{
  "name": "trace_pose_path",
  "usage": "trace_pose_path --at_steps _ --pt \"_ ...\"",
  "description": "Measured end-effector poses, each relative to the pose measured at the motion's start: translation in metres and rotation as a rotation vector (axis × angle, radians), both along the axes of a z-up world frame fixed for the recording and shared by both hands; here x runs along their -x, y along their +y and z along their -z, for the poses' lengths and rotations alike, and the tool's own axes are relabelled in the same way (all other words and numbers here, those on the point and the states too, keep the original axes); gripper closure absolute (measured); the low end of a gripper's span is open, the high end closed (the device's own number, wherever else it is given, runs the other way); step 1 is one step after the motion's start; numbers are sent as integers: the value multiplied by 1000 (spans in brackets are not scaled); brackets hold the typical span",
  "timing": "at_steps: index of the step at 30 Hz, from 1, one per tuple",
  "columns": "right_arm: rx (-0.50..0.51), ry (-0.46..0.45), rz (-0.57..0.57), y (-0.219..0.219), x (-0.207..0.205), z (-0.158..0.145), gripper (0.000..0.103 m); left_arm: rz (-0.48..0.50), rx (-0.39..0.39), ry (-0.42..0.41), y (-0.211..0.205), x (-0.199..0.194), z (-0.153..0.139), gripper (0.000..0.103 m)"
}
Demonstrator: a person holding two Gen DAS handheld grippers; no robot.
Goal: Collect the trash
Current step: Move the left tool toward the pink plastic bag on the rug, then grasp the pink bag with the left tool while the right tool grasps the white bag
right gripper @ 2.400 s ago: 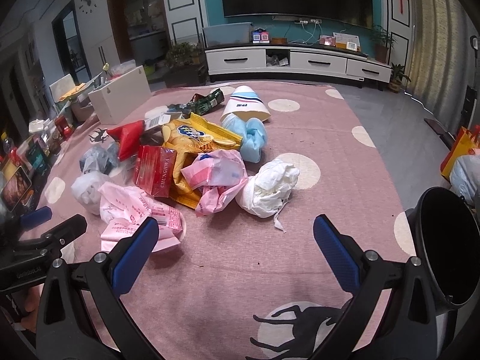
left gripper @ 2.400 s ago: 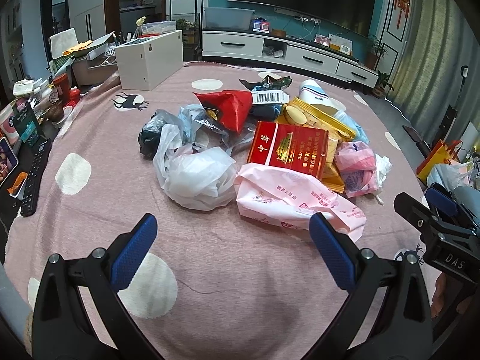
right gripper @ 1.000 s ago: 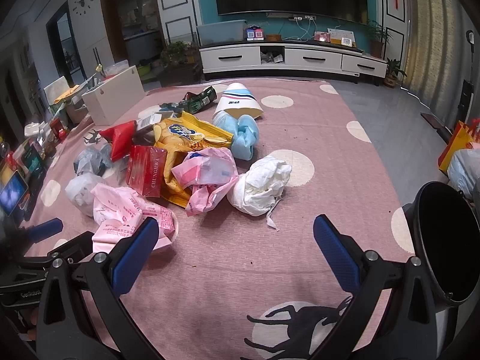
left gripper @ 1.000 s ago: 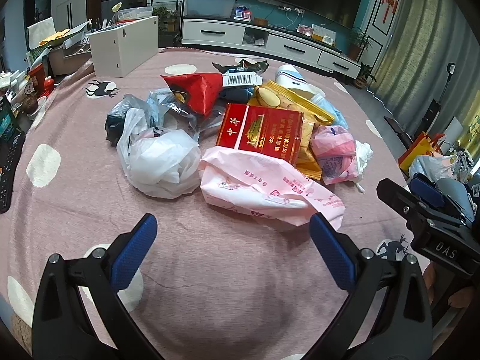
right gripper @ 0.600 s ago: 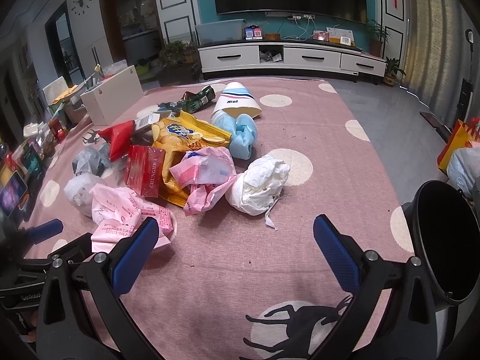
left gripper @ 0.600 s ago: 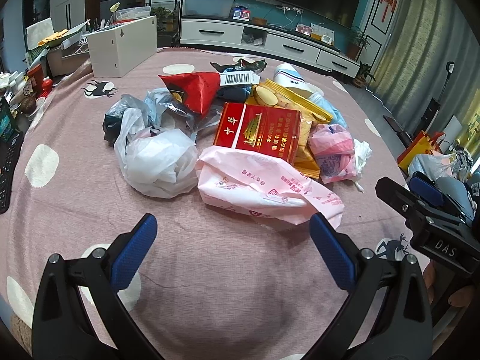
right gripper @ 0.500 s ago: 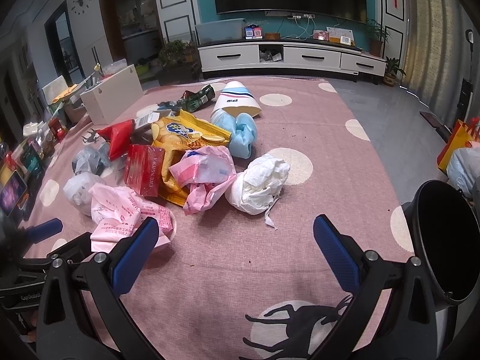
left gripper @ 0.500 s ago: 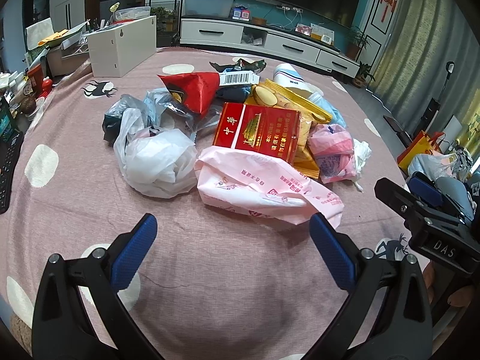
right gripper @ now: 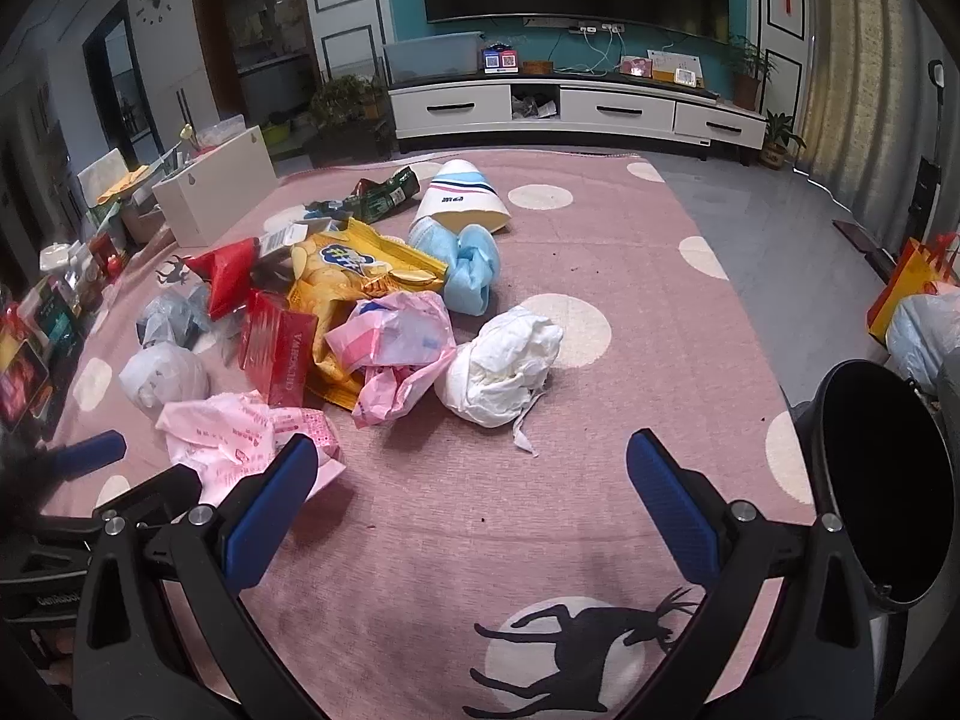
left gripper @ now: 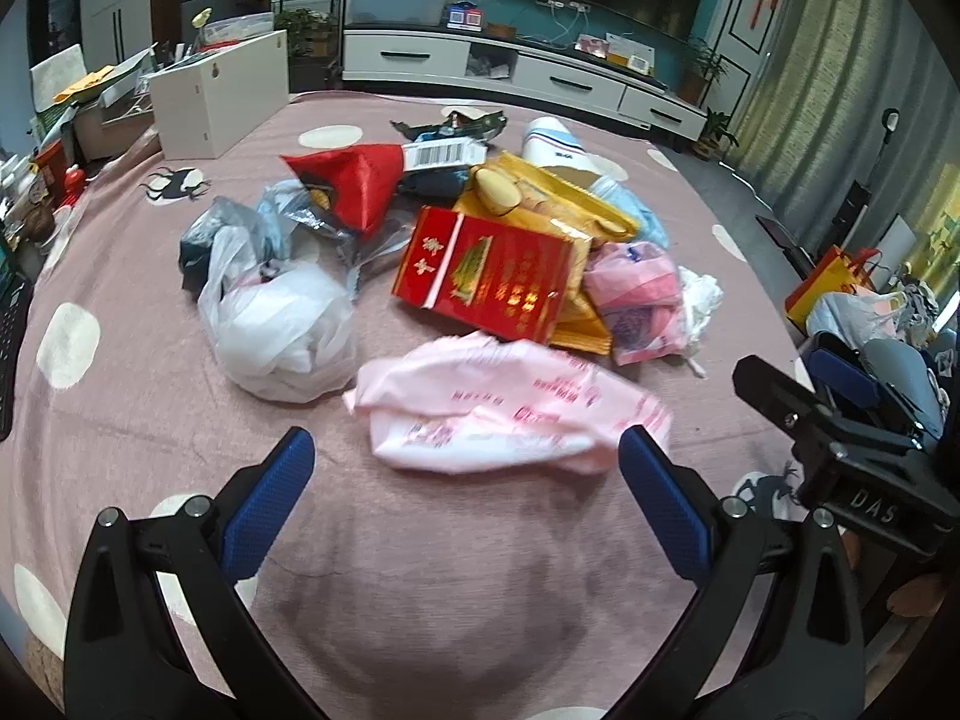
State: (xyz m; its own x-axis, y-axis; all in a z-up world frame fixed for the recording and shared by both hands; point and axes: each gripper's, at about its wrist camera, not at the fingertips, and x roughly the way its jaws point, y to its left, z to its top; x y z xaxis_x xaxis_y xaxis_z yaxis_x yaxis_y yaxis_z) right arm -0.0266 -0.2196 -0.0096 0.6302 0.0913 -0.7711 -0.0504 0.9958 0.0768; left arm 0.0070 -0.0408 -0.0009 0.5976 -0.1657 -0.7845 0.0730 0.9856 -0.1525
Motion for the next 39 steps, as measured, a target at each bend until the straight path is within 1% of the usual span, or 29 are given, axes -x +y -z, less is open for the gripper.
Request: trace_pose_path --at_steps 3,7,13,19,27,31,32,34,36,38,39 --pt "-17 11 17 -4 -1 -4 2 5 9 19 -2 -4 -2 2" --pt "5 13 34 -7 -3 -10 2 26 17 57 -7 -10 1 2" --pt "3 28 54 -9 -9 -14 2 48 8 98 -12 -20 6 2" --pt "16 48 68 -8 -18 -15 2 63 -5 128 -13 -31 13 2" --pt "22 61 79 -7 -25 -14 2 106 -3 156 -19 -36 23 2" --pt "27 73 84 -8 -26 -10 2 120 22 189 -21 -35 30 4" --pt "30 78 87 -8 -26 -9 2 123 33 201 -21 -35 33 6" --pt "32 82 90 -8 -25 -8 2 127 45 226 -22 -35 39 22" --pt "31 85 94 -9 -25 -7 2 129 50 248 -23 -35 44 30" --pt "29 87 96 -10 -25 -6 2 132 50 227 -24 -33 43 39" --pt "29 89 99 -11 -25 -5 3 135 56 226 -24 -33 42 61"
